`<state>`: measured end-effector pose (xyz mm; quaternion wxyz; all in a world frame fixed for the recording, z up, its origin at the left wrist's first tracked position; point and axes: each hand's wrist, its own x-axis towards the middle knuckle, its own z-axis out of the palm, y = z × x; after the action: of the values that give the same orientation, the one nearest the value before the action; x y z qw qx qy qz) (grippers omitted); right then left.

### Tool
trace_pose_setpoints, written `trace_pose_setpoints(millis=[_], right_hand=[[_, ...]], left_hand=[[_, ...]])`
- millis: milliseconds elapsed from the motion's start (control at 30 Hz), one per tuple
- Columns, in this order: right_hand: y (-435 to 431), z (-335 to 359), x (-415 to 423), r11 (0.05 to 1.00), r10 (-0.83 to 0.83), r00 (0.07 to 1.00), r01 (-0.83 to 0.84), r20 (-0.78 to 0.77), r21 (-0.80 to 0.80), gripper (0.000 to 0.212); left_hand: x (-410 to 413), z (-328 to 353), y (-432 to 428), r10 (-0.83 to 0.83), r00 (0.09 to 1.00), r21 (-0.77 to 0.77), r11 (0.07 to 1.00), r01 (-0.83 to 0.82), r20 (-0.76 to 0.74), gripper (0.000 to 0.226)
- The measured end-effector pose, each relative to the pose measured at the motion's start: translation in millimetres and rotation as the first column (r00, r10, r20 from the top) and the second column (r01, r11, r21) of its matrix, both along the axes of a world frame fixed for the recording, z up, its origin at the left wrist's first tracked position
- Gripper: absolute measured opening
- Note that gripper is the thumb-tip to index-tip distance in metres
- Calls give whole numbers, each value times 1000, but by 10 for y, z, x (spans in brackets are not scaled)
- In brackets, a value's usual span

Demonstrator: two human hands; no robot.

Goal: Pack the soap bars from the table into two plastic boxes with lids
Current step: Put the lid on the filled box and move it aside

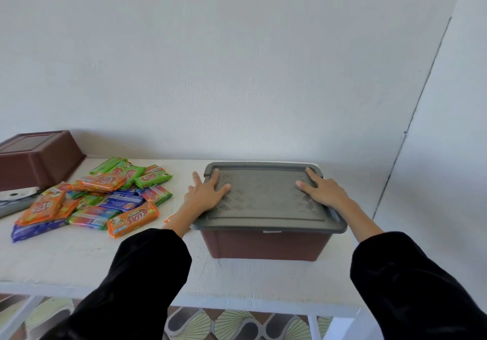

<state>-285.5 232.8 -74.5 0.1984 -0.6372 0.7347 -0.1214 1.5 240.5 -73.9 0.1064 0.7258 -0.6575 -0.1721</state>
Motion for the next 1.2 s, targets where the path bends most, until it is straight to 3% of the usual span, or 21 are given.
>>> trace_pose_setpoints(millis=[100, 167, 233, 400, 533, 633, 800, 933, 1067, 1133, 1200], right_hand=[[29, -29, -37, 995, -88, 972, 95, 217, -21, 91], [36, -35, -60, 987, -151, 931, 163, 331, -8, 94], [31, -19, -52, 984, -163, 939, 178, 303, -25, 93], [58, 66, 107, 980, -156, 986, 163, 63, -113, 83], [193, 18, 332, 980, -143, 982, 123, -122, -159, 65], [251, -16, 497, 997, -30, 959, 7, -283, -81, 66], [271, -27, 574, 998, 51, 934, -58, -353, -9, 74], [311, 39, 477, 990, 141, 940, -144, -310, 13, 67], [308, 101, 304, 949, 117, 990, -90, 74, -301, 50], [275, 74, 206, 891, 56, 992, 3, 117, -454, 45], [197, 45, 106, 896, -19, 993, 68, 115, -439, 46]], left_hand=[[132, 31, -44, 134, 915, 108, 989, -100, -380, 97], [194, 59, -30, 203, 837, 160, 977, -140, -508, 106], [173, 77, -26, 213, 860, 120, 977, -177, -464, 102], [-27, 114, 18, 144, 986, -43, 988, -148, -88, 81], [-289, 64, 115, 113, 982, -83, 991, -101, 150, 80], [-425, 3, 108, 54, 958, -25, 998, -49, 282, 88], [-410, -53, 117, -24, 950, -58, 997, 44, 311, 87], [-360, -22, 84, -156, 955, -50, 983, 174, 252, 71], [-123, 96, -5, -139, 989, -173, 974, 146, 48, 52], [14, 103, -27, -81, 997, -141, 987, 82, 12, 50], [114, 49, -49, -45, 994, -55, 998, 39, -96, 49]])
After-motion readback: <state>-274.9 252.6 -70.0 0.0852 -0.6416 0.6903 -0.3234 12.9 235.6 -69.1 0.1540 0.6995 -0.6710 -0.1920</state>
